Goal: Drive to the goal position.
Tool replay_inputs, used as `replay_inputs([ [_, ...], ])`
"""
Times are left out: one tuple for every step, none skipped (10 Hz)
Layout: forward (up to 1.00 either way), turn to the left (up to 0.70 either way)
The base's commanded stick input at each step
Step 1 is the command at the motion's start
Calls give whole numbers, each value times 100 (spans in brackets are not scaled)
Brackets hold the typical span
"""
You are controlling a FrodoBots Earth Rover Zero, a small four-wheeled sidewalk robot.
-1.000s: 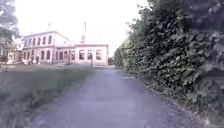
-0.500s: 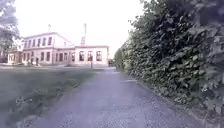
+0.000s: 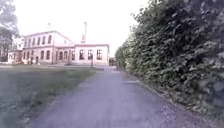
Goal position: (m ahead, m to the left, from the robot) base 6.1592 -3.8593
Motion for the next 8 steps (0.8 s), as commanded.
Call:
replay_inputs([
  [70, 0],
  [70, 0],
  [70, 0],
  [70, 0],
  [70, 0],
  [70, 0],
  [70, 0],
  [70, 0],
])
